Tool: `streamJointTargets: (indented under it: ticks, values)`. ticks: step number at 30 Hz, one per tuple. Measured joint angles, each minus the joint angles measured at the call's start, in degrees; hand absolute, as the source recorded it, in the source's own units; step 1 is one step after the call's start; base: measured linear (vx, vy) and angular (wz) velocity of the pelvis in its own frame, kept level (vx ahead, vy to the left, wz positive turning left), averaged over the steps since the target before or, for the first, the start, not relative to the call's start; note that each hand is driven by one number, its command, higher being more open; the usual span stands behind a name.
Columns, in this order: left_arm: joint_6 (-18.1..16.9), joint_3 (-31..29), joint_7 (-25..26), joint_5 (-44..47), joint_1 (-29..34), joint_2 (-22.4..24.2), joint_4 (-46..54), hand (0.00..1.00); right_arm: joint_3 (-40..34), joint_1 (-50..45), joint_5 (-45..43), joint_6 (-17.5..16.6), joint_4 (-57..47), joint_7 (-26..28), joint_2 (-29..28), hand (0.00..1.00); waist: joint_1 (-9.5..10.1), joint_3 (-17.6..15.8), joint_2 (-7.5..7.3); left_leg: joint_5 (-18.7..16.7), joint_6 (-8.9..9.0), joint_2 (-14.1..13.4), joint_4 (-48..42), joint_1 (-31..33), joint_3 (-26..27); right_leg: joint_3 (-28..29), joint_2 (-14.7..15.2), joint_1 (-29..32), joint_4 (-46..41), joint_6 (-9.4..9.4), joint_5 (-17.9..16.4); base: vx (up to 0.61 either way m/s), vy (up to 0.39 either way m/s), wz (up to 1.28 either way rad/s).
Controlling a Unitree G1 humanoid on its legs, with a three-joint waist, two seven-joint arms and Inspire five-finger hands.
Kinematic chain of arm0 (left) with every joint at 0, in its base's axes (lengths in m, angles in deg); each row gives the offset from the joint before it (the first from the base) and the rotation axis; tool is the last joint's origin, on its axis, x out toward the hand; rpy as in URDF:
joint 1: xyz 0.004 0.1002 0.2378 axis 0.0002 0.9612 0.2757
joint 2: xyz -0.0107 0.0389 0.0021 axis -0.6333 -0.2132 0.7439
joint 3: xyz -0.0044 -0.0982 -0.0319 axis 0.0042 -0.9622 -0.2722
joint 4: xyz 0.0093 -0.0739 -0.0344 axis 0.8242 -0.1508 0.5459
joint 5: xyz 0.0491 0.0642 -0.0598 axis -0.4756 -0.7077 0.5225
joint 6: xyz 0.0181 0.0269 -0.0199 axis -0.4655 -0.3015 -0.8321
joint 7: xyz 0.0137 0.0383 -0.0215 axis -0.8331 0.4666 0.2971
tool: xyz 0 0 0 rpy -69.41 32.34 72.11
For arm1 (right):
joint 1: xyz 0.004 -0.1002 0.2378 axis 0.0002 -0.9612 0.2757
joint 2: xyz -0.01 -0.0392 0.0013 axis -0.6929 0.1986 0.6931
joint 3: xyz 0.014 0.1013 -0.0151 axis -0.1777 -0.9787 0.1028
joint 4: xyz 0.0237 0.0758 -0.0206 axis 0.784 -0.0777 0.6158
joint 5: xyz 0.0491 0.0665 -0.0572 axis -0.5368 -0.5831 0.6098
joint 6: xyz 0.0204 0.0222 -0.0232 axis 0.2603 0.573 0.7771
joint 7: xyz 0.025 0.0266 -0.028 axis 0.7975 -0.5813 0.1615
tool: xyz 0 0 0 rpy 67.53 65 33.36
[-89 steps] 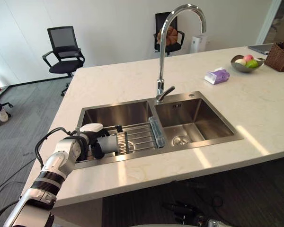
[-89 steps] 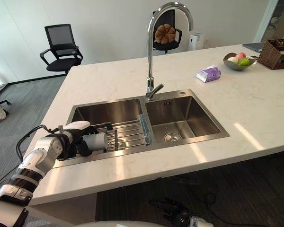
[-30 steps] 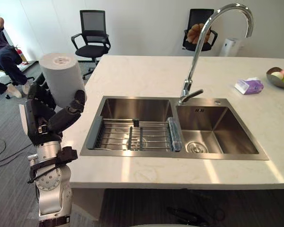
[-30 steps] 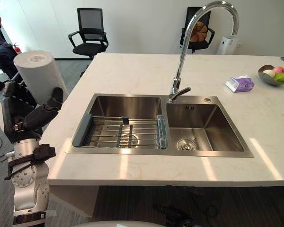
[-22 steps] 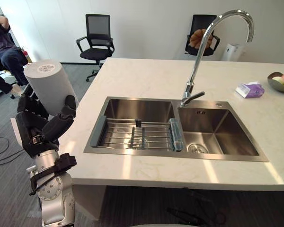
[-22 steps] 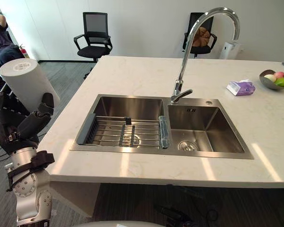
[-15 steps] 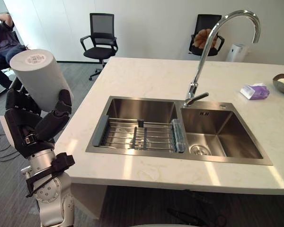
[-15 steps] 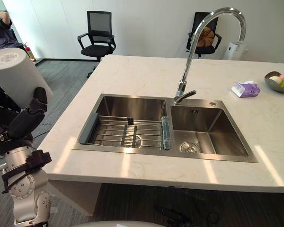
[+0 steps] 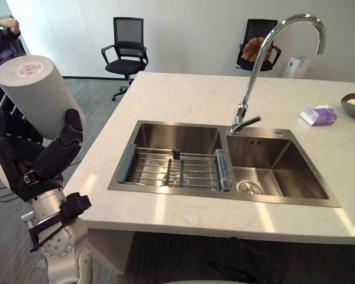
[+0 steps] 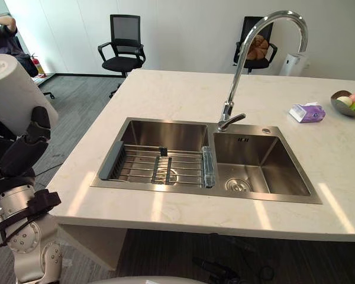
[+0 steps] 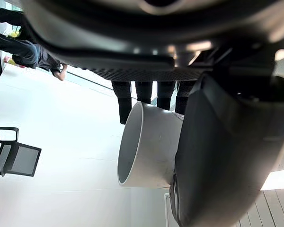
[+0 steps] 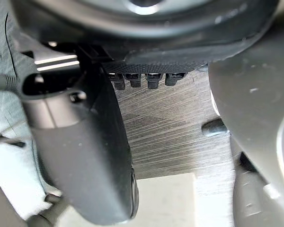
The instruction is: Walk over to the sink, pick up the cup, carry it to the dishwasher, place the cup inside the dishwasher, then close the dishwasher door
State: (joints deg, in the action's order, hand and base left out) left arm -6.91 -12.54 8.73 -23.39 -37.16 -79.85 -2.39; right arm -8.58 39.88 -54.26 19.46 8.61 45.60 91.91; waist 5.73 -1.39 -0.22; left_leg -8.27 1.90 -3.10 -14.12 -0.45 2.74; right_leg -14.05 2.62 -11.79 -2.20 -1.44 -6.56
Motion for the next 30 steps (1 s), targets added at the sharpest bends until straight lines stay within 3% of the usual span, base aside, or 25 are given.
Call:
streamJointTargets:
  ticks: [2, 4, 5, 6, 7, 9, 10, 11, 12, 13, 14, 15, 16, 17, 19, 21, 23, 25, 27, 28, 29, 30]
  values:
    - [0.1, 0.4, 0.0, -0.2, 1.2, 0.0, 2.1, 0.0, 2.5, 1.0, 2.4, 0.3, -0.3, 0.9, 0.8, 1.0, 0.84, -2.7, 0.32, -0.4, 0.43, 0.3, -5.0, 2.9, -2.0, -3.3, -0.1, -1.3, 0.0, 0.17, -0.1, -0.1, -0.016, 0.89]
    - [-0.2, 2.1, 0.8, -0.2, 2.8, 0.4, 2.2, 0.0, 4.1, 1.8, 2.3, 0.9, 0.0, 1.4, 2.5, 1.0, 1.58, -4.2, 1.63, 1.1, -0.24, 1.2, -3.0, 5.6, -4.1, -9.3, -0.1, 0.0, -1.0, 0.38, -0.8, -0.19, 0.0, 1.29]
    - [-0.6, 2.2, 1.3, -0.3, 3.8, 0.7, 2.2, 0.0, 4.2, 2.1, 2.3, 1.0, 0.1, 1.5, 2.9, 1.0, 2.15, -4.4, 1.69, 1.7, 0.56, 1.4, -1.3, 5.8, -4.3, -10.1, 0.2, 0.8, -1.8, 0.51, -1.0, -0.22, -0.006, 1.21]
    - [-0.8, 2.2, 3.0, -0.7, 5.2, 1.6, 2.1, 0.0, 3.9, 2.6, 2.4, 1.0, 0.8, 1.6, 3.3, 1.0, 3.02, -4.6, 1.49, 1.4, 0.15, 1.1, 2.1, 7.1, -0.8, -13.6, 1.4, 2.7, -2.4, 0.5, -0.9, -0.2, -0.017, 1.14]
    - [-0.9, 2.2, 3.7, -0.7, 4.9, 2.0, 1.7, 0.0, 2.8, 3.4, 2.2, 0.7, 2.2, 1.6, 3.3, 1.0, 2.91, -4.9, 0.34, 1.1, -2.08, 0.1, 0.9, 8.1, 4.5, -16.6, 2.9, 3.5, -1.9, 0.62, -0.8, -0.16, -0.025, 1.36]
    - [-0.9, 3.5, 4.0, -0.7, 3.8, 2.2, 1.1, 0.0, 2.4, 4.7, 1.2, 0.6, 4.5, 1.3, 4.6, 1.0, 2.44, -5.9, 0.45, -1.2, -6.42, -3.3, -9.5, 10.1, 15.6, -22.0, 5.6, 4.1, -3.6, 0.68, -1.0, -0.09, 0.022, 1.42]
    - [-1.0, 4.3, 3.3, -0.7, 3.3, 2.7, 0.7, 0.0, 2.4, 3.7, 0.0, 1.1, 4.7, 0.1, 5.9, 1.0, 2.26, -5.7, 0.68, -1.2, -8.43, -7.0, -17.3, 8.3, 23.2, -26.5, 8.7, 4.2, -6.9, 1.03, -1.2, -0.02, 0.068, 1.62]
    - [-1.3, 4.5, 2.5, -0.8, 3.4, 3.1, 0.8, 0.0, 2.1, 2.5, -0.9, 0.9, 4.0, 0.1, 7.2, 1.0, 1.74, -4.8, 2.18, 2.2, -11.26, -10.5, -20.5, 7.1, 25.5, -29.4, 10.2, 4.9, -10.5, 1.96, -1.8, 0.01, 0.088, 1.54]
    - [-1.5, 4.8, 2.1, -0.9, 3.1, 3.2, 0.7, 0.0, 1.8, 1.9, -1.2, 0.8, 3.1, 0.1, 8.8, 1.0, 1.23, -4.4, 3.61, 6.7, -12.35, -12.3, -20.8, 6.6, 26.1, -31.4, 11.1, 5.6, -14.6, 2.59, -2.7, 0.0, 0.131, 1.72]
    - [-2.0, 5.5, 1.5, -0.9, 1.0, 3.2, -0.1, 0.0, 0.5, 1.4, -1.4, 0.6, 2.7, 0.2, 10.9, 1.0, -0.84, -4.9, 5.27, 7.3, -13.05, -10.2, -18.1, 7.5, 26.1, -31.6, 13.0, 8.7, -20.7, 2.04, -5.8, -0.09, 0.105, 2.16]
    - [-2.6, 4.5, 1.6, -0.8, -1.7, 3.6, -1.1, 0.0, -0.7, 2.3, -1.3, 0.9, 4.7, 0.3, 11.0, 1.0, -2.65, -4.3, 4.65, 6.6, -12.01, -6.0, -6.0, 5.2, 21.6, -31.7, 7.3, 10.4, -9.5, 3.12, -5.5, -0.14, 0.074, 2.21]
    - [-2.9, 3.8, 1.6, -0.6, -4.1, 3.1, -1.2, 0.0, -0.9, 2.4, -1.2, 1.1, 5.2, 0.5, 10.5, 1.0, -2.87, -4.3, 4.13, 5.4, -12.53, -5.3, -4.4, 3.9, 22.6, -32.1, 5.3, 10.6, -1.6, 3.63, -3.0, -0.2, -0.053, 2.29]
    - [-5.7, 4.4, 1.2, -0.6, -7.4, 3.6, -3.9, 0.0, -1.1, 1.8, -1.2, 1.2, 5.7, 0.3, 10.6, 1.0, -3.5, -5.4, 5.21, 1.0, -9.71, -9.2, -6.9, 1.6, 25.8, -35.9, 3.7, 9.1, 1.0, 4.29, 5.0, -0.17, -0.006, 1.88]
    - [-5.7, 5.1, 0.4, -0.3, -7.7, 4.3, -5.1, 0.0, -2.4, 2.2, -1.6, 2.2, 6.7, -0.7, 10.7, 1.0, -3.46, -5.9, 6.47, 3.1, -5.04, -9.6, -3.1, -1.5, 28.4, -38.0, 5.7, 9.0, -1.5, 4.15, 4.3, -0.16, 0.104, 1.68]
    - [-5.4, 7.0, -0.3, -0.2, -6.2, 4.6, -6.4, 0.0, -2.8, 2.3, -1.5, 2.3, 7.0, -1.2, 10.7, 1.0, -3.88, -6.4, 5.77, 6.8, -4.01, -9.1, 2.1, -5.0, 32.2, -42.1, 9.6, 7.8, -4.2, 3.57, 3.9, -0.11, 0.272, 1.26]
    - [-5.4, 9.0, -1.7, -0.7, -5.4, 4.6, -5.8, 0.0, -2.7, 2.2, -1.5, 3.0, 6.8, -1.6, 10.9, 1.0, -3.92, -6.0, 6.52, 8.1, -2.49, -9.6, 6.2, -6.7, 34.4, -46.7, 12.5, 6.4, -7.1, 3.33, 3.9, -0.11, 0.306, 1.32]
    - [-5.7, 10.0, -2.9, -0.8, -5.3, 4.2, -4.2, 0.0, -2.3, 1.7, -1.6, 3.9, 6.7, -3.1, 11.9, 1.0, -3.77, -5.7, 6.98, 7.7, 0.23, -5.5, 11.4, -7.8, 33.1, -52.1, 17.3, 4.0, -11.4, 2.29, 4.5, -0.11, 0.422, 1.39]
    - [-5.8, 9.7, -2.2, -0.6, -5.3, 3.4, -2.5, 0.0, -2.0, 1.3, -1.5, 4.3, 6.7, -4.2, 12.2, 1.0, -3.04, -5.8, 6.7, 7.0, 1.61, -2.7, 14.9, -8.4, 29.8, -54.1, 20.0, 2.6, -13.3, 0.5, 5.8, -0.07, 0.419, 1.21]
    - [-5.8, 8.8, -1.5, 0.1, -5.3, 1.7, -3.0, 0.0, -1.7, 0.8, -1.6, 4.3, 6.2, -5.2, 12.0, 1.0, -1.83, -6.5, 5.02, 6.9, -0.15, 0.3, 15.8, -8.5, 26.3, -51.7, 23.8, 1.7, -16.8, 0.98, 7.2, -0.03, 0.359, 1.15]
    - [-5.5, 9.2, -1.1, 1.1, -5.4, 1.1, -3.7, 0.0, -1.8, -0.4, -1.6, 4.3, 4.5, -6.0, 11.7, 1.0, -1.7, -6.6, 4.37, 6.6, -1.51, 2.2, 15.9, -8.4, 22.5, -45.2, 26.4, 1.8, -21.0, 3.61, 9.0, 0.01, 0.332, 1.19]
    - [-5.5, 9.9, -1.0, 1.8, -5.4, 1.0, -4.0, 0.0, -2.0, -1.2, -2.1, 3.8, 3.3, -6.2, 11.7, 1.0, -1.89, -6.7, 4.19, 6.6, -2.06, 2.6, 15.8, -8.5, 20.3, -40.3, 27.2, 2.6, -23.3, 5.2, 9.9, 0.04, 0.303, 1.75]
    - [-6.5, 12.1, -1.0, 2.2, -5.3, 0.6, -5.1, 0.0, -2.6, -2.4, -3.9, 2.7, 2.3, -6.0, 10.6, 1.0, -2.33, -5.9, 3.91, 6.7, -2.81, 2.3, 15.4, -7.0, 15.8, -26.8, 24.1, 6.2, -25.6, 2.02, 5.4, 0.06, 0.18, 2.14]
